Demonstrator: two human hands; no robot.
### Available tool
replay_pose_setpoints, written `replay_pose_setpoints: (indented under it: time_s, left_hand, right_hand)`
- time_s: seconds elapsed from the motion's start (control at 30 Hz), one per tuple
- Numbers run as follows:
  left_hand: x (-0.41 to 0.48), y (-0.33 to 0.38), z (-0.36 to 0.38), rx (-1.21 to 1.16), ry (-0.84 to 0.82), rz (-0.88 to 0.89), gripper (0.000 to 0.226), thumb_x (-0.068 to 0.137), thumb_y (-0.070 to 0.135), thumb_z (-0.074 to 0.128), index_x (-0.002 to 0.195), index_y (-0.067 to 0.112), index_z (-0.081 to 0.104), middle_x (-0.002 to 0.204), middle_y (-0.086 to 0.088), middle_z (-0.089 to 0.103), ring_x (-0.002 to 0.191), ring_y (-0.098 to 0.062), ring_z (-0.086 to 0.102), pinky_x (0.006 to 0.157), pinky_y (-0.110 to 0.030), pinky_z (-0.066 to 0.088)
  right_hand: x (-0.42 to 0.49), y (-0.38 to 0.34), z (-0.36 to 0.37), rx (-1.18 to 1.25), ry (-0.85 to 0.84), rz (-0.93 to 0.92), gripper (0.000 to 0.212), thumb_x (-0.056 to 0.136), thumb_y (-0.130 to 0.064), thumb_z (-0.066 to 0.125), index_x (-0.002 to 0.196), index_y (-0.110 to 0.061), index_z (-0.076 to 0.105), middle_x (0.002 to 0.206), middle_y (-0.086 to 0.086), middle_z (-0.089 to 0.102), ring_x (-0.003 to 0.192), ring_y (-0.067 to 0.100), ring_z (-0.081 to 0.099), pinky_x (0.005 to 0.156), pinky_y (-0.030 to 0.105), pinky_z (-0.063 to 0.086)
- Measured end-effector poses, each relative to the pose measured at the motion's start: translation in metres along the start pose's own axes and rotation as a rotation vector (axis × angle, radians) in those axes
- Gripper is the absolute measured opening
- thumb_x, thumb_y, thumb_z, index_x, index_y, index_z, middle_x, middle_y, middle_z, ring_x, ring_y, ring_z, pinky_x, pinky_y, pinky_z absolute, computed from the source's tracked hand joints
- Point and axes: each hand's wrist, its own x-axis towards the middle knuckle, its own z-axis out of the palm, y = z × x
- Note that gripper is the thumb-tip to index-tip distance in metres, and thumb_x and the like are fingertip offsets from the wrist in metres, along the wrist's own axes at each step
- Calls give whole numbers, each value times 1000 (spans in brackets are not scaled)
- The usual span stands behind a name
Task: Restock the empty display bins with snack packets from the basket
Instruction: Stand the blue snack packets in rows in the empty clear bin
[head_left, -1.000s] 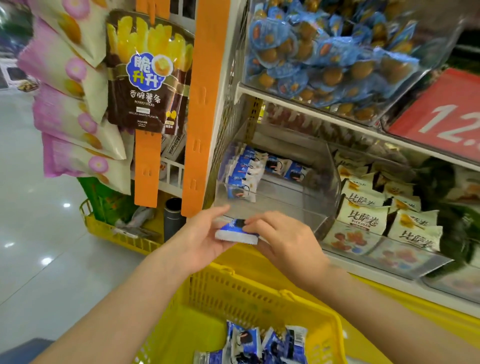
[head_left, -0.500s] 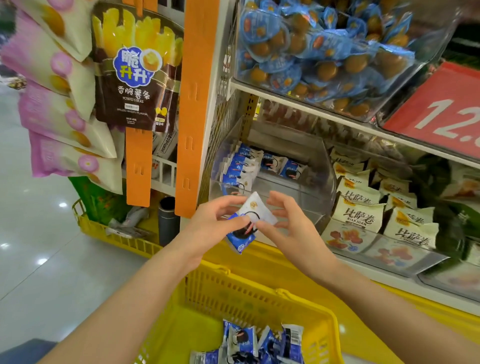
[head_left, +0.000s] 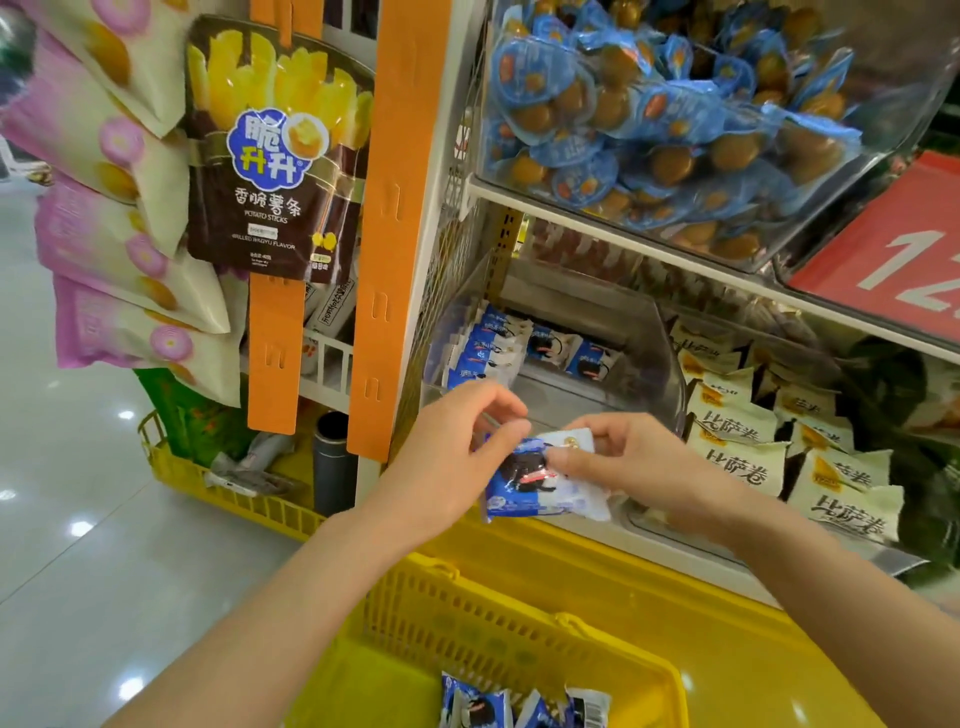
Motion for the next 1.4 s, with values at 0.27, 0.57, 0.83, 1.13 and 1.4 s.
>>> replay_pose_setpoints:
  time_s: [0.27,0.57,0.83,1.13,1.4]
  left_hand:
    - [32,-45,-3,592,-79,125,30,98,29,38,127,25,47,124,7,52,115,-7,43,99,-23,31]
    - [43,-65,7,647,-8,214,31,100,34,29,116,27,54,112,9,61,104,-8,50,92,-23,22]
    - [42,-73,10,584,58,230,22,97,26,43,101,21,64,99,4,66,95,-12,57,89,-29,36]
    - [45,-71,10,659,36,225,27,99,29,34,107,25,60,101,8,65,93,-8,51,86,-24,22]
    - [34,-55,14,676,23,155,28,100,28,34,120,23,53,118,3,57,111,-14,45,99,-28,28]
  right_hand:
    - [65,0,-55,-161,524,-31,17,76,-27,76,77,-22,59,74,-5,67,67,7,63,58,21,51]
    - [150,5,-15,-487,21,-86,23,76,-13,76,68,-17,55,71,-2,56,63,12,57,62,25,53]
    - [178,11,3,-786,-9,-221,18,82,-19,69,83,-4,59,81,10,63,74,20,56,71,31,46]
    - [150,9,1,-672,103,-200,24,94,-32,54,106,-14,64,105,0,66,96,14,60,88,33,49]
    - [36,45,19,-910,260,-304,47,97,-42,35,141,-25,36,145,-3,41,132,12,39,108,23,26]
